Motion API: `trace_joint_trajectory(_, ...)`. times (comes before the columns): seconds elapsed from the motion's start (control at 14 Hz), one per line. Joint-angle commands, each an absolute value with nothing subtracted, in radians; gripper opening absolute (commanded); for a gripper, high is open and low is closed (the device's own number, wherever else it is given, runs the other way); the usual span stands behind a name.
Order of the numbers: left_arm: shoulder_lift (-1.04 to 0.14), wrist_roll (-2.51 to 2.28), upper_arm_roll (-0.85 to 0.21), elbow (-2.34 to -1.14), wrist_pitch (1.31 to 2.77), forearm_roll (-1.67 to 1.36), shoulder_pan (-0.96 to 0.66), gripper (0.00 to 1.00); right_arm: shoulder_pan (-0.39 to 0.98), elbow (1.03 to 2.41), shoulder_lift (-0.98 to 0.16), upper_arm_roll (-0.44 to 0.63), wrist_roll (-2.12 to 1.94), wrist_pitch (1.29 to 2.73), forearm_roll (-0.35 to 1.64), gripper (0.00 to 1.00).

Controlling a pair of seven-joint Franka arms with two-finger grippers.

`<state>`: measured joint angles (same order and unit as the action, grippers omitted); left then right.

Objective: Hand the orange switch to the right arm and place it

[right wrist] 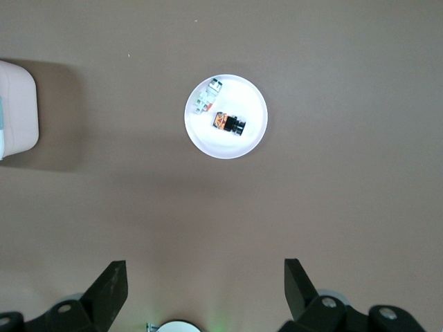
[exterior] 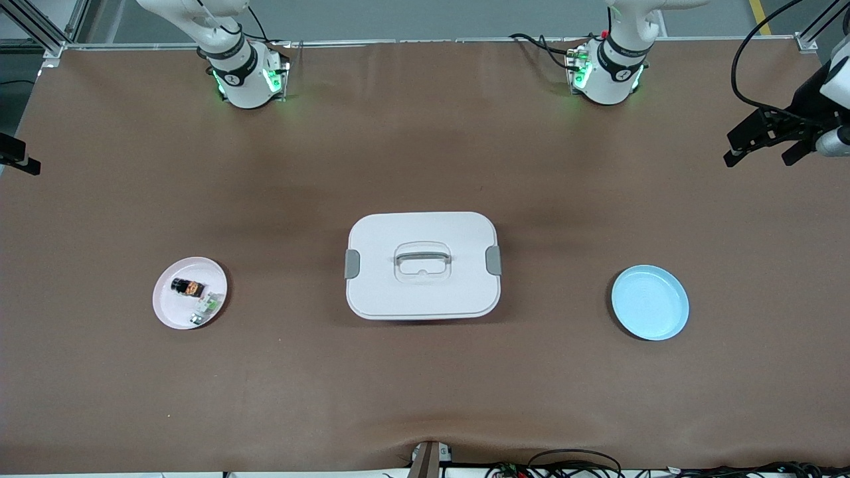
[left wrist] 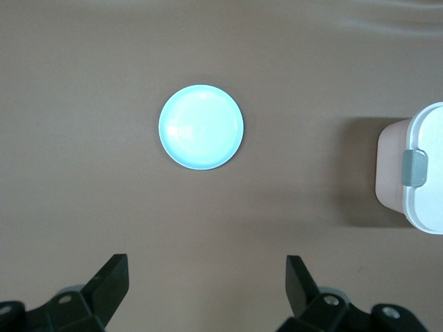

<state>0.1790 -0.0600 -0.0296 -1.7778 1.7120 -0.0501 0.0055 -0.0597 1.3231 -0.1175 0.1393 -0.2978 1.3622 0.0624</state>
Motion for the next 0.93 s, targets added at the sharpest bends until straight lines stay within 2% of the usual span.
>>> trace_joint_trajectory(0.0, 0.17, -0.067, -0.032, -1.753, 1.693, -0.038, 0.006, 1.0, -0.057, 1.449, -0.022, 0.127, -0.25, 1.423, 0.058, 1.0)
trace_joint_trajectory(0.21, 0.17, -0.067, -0.032, -1.753, 1.694, -0.04, 0.008, 1.0, -0.04, 1.44, -0.026, 0.127, -0.247, 1.427, 0.051, 1.0)
trace_joint_trajectory(0.43, 0.17, -0.067, -0.032, -1.753, 1.694, -0.04, 0.008, 1.0, 0.008, 1.414, -0.034, 0.123, -0.233, 1.414, -0.064, 1.0)
trace_joint_trajectory(0.86, 0.169, -0.067, -0.032, -1.753, 1.693, -0.041, 0.009, 1.0, -0.012, 1.414, -0.031, 0.057, -0.02, 1.416, -0.051, 1.0)
